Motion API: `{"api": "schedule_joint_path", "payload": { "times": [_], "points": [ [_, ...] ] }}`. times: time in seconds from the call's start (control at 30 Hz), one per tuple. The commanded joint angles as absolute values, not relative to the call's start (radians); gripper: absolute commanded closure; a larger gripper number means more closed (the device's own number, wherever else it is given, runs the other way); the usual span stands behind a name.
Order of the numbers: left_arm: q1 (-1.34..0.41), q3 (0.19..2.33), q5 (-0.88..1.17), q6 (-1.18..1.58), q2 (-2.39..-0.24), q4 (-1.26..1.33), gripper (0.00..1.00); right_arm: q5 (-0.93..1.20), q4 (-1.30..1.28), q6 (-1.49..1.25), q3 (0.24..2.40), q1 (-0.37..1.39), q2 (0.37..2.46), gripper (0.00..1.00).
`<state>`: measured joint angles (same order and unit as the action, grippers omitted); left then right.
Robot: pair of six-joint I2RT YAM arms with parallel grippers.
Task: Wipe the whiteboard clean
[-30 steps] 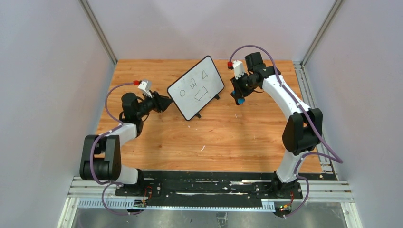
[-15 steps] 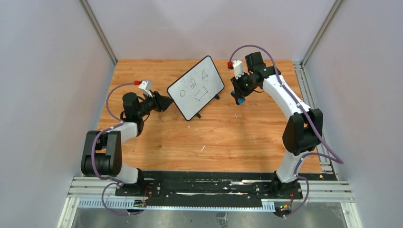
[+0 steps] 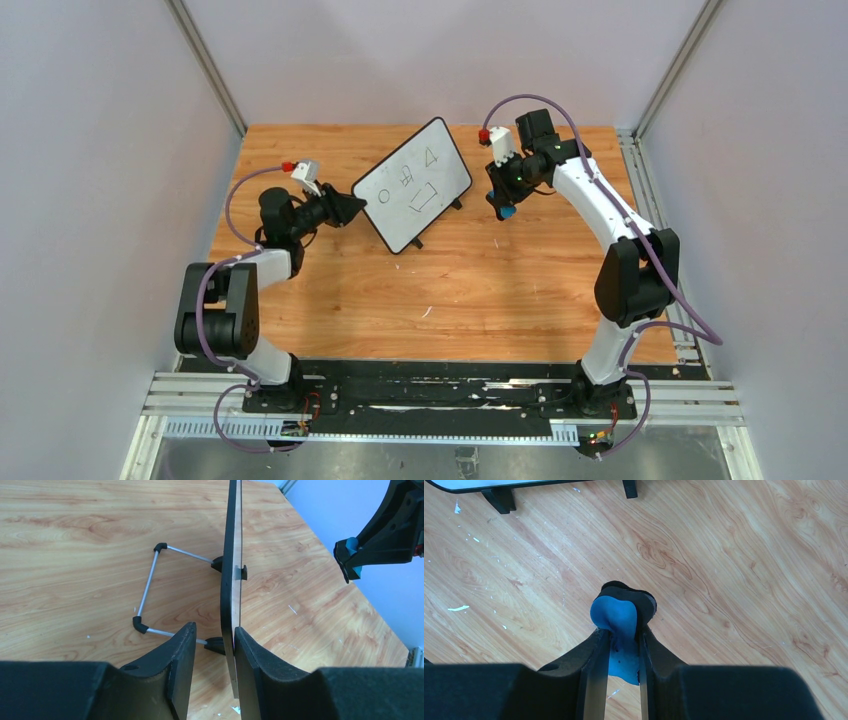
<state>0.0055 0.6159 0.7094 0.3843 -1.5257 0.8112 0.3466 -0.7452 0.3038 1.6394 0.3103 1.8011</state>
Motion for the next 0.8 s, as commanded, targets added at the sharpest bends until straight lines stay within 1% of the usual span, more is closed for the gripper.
{"api": "schedule_joint_path", "payload": {
  "times": [0.0,0.1,0.4,0.5,0.6,0.77],
  "points": [
    [0.012,0.649,0.717,0.392,-1.541,0.857,0.62,0.331,-0.746,0.315,1.665,0.319,1.810,0.99],
    [0.012,0.652,0.712,0.383,-1.539,0.849,0.63,0.332,-0.747,0.315,1.672,0.319,1.817,0.99],
    [0.012,0.648,0.712,0.373,-1.524,0.830,0.71,0.342,-0.748,0.310,1.683,0.319,1.830,0.99],
    [0.011,0.643,0.714,0.375,-1.515,0.825,0.76,0.341,-0.749,0.310,1.684,0.319,1.833,0.99],
    [0.011,0.640,0.715,0.367,-1.504,0.813,0.78,0.342,-0.747,0.307,1.689,0.319,1.834,0.99],
    [0.011,0.634,0.718,0.358,-1.487,0.796,0.86,0.342,-0.748,0.299,1.707,0.319,1.844,0.99]
  ]
}}
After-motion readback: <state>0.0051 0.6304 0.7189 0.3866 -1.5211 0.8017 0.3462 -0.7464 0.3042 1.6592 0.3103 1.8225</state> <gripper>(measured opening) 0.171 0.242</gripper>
